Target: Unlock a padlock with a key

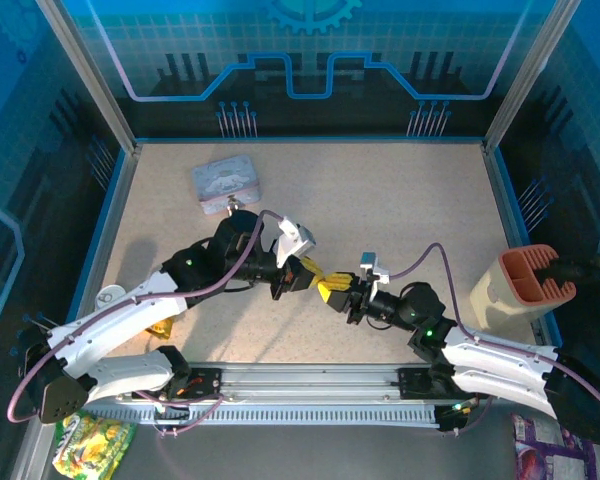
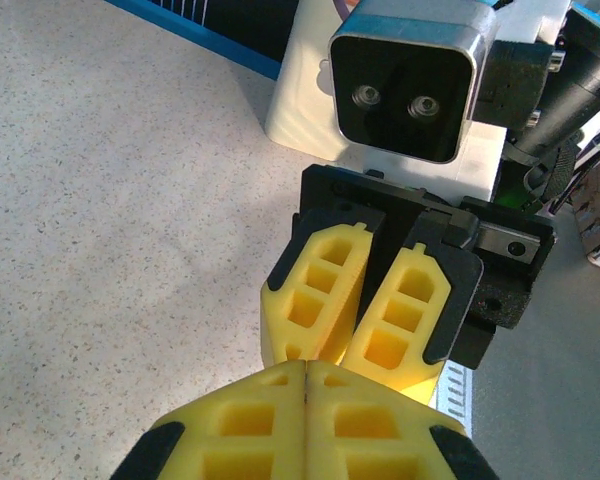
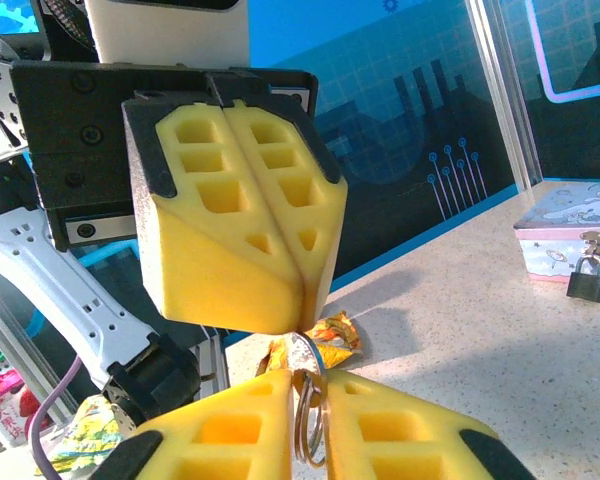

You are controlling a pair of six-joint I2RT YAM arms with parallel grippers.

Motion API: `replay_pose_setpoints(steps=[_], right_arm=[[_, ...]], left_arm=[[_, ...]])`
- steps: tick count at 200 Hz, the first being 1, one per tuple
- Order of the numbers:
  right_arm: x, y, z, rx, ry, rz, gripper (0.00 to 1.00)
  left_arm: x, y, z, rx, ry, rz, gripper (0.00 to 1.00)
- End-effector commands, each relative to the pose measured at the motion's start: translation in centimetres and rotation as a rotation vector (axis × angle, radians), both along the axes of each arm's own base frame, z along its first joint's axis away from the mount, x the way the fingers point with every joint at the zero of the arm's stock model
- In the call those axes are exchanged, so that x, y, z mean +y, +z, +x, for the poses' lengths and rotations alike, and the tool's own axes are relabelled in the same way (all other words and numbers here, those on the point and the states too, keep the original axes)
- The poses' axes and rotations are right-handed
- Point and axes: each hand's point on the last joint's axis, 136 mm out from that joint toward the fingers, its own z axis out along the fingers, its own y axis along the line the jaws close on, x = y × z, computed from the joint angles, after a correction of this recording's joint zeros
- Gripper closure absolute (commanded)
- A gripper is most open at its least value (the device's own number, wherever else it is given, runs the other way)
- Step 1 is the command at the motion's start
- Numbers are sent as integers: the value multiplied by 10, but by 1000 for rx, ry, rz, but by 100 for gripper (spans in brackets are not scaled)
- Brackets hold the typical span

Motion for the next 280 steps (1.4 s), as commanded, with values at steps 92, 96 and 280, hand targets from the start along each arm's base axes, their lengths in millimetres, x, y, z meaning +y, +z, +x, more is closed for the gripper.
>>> replay_pose_setpoints(steps=[92, 96, 280], right_arm=[[-4, 11, -3, -35, 3, 30, 84], [-4, 11, -4, -37, 4, 30, 84], [-44, -23, 43, 112, -317, -128, 100]], left_arm=[[-5, -2, -7, 28, -65, 29, 100], [-5, -2, -7, 26, -66, 28, 100], [93, 33, 75, -245, 643, -4, 36]])
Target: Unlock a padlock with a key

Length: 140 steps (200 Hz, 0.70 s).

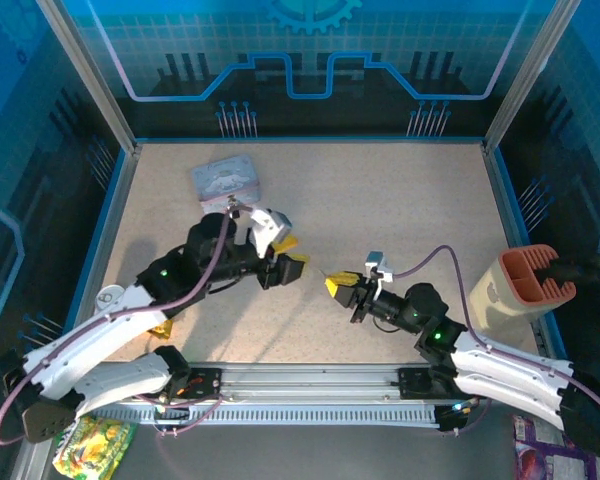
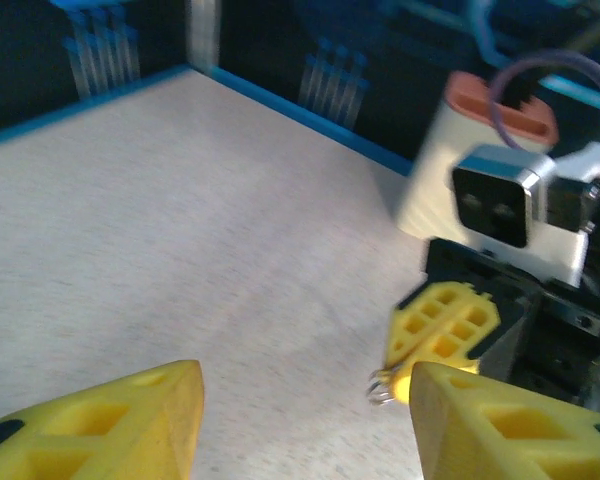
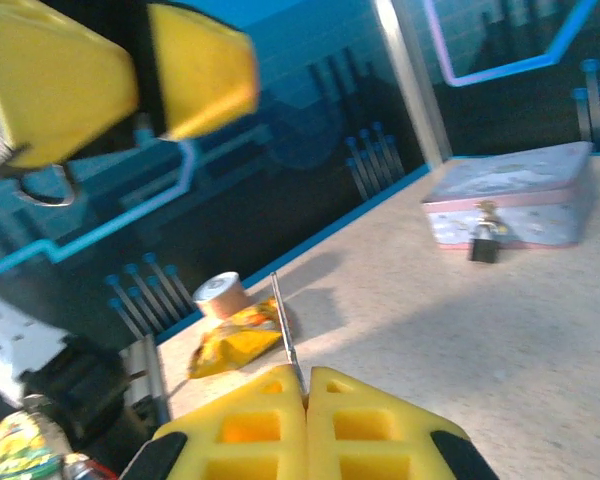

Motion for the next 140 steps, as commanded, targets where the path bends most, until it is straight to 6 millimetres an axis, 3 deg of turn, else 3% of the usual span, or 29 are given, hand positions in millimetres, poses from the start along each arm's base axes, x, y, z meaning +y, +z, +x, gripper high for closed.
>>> replay_pose_setpoints(steps=[1, 29, 61, 91, 140], right_arm=[[-18, -4, 20, 46, -141, -46, 100], [-26, -6, 19, 64, -164, -53, 100], [-27, -5, 15, 65, -150, -49, 100], [-28, -7, 13, 67, -149, -42, 100], [-33, -7, 6, 66, -136, -23, 100]], left_arm=[[41, -10, 38, -38, 303, 38, 35], [94, -52, 78, 88, 623, 101, 27], [131, -103, 113, 242, 843, 184, 24], [145, -148, 144, 361, 963, 280, 26], [159, -193, 193, 394, 1064, 344, 30]])
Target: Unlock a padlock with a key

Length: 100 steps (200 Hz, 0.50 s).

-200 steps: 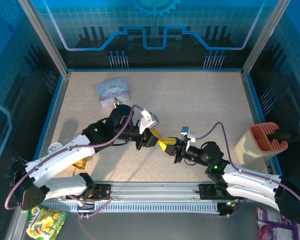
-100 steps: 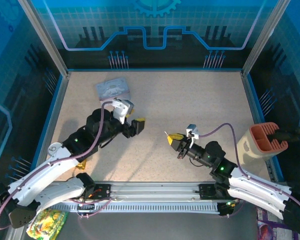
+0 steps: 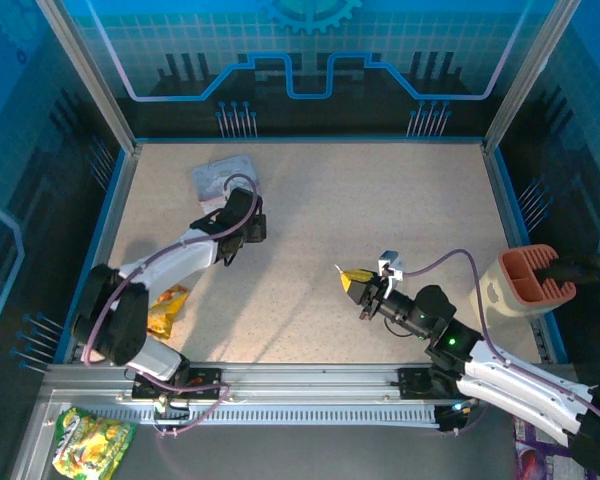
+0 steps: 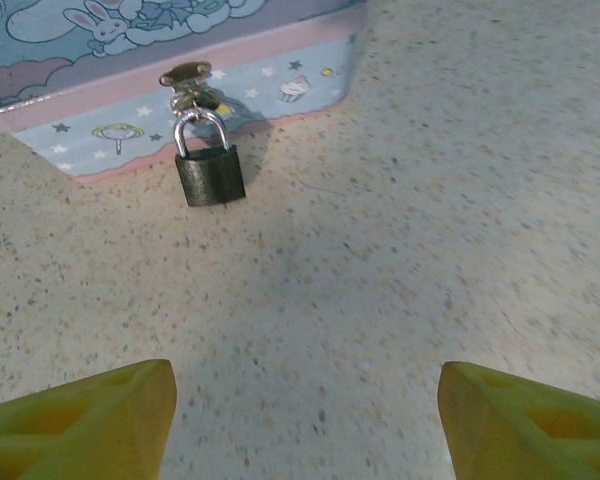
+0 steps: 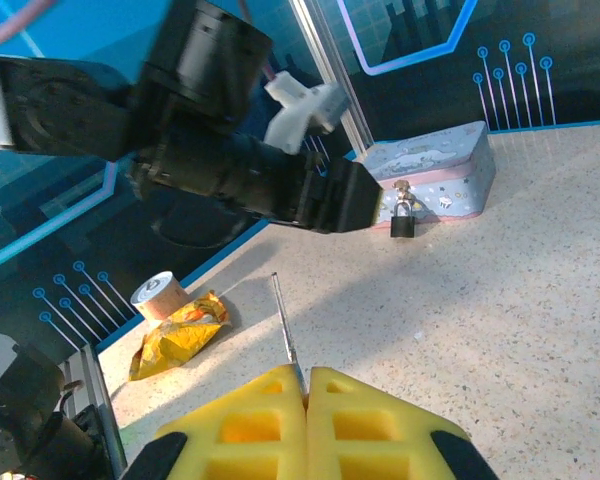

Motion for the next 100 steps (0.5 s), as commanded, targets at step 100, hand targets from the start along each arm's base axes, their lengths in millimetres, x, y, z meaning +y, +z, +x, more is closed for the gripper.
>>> replay_pose_setpoints(steps=[100], right_arm=[[-24, -2, -15, -10, -23, 31, 100]], left_arm=[[50, -57, 81, -48, 282, -101, 31]])
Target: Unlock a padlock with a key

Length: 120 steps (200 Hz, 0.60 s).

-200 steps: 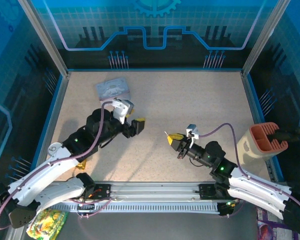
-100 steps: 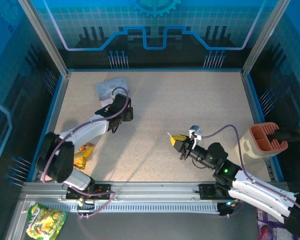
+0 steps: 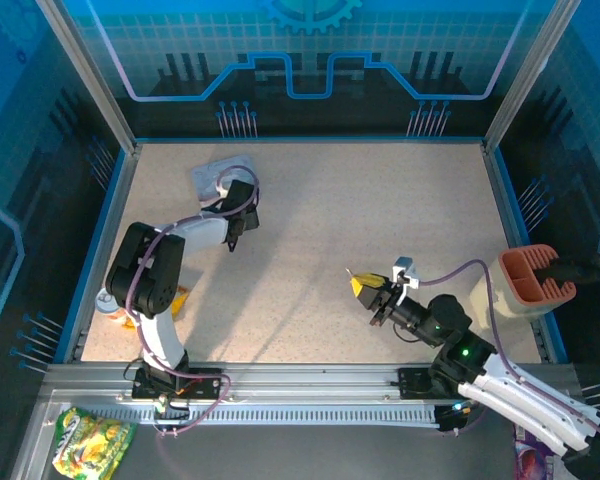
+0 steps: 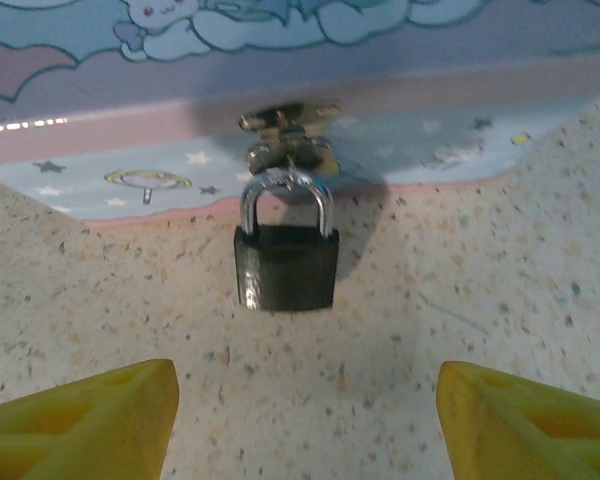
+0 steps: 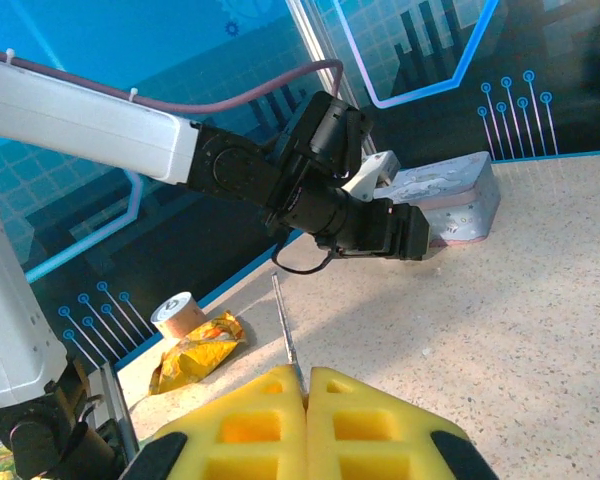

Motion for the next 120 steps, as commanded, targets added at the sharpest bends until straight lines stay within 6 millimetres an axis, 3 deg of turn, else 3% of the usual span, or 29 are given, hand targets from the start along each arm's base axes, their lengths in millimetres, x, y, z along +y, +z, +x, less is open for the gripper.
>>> replay_pose_setpoints(steps=[1, 73, 120], right_arm=[[-5, -10, 0, 22, -19, -19, 100], [-10, -7, -3, -1, -20, -18, 100], [-11, -4, -4, -6, -21, -14, 100]], left_arm=[[7, 4, 21, -70, 71, -83, 31], [13, -11, 48, 13, 81, -128, 34], [21, -29, 49, 87, 134, -181, 41]])
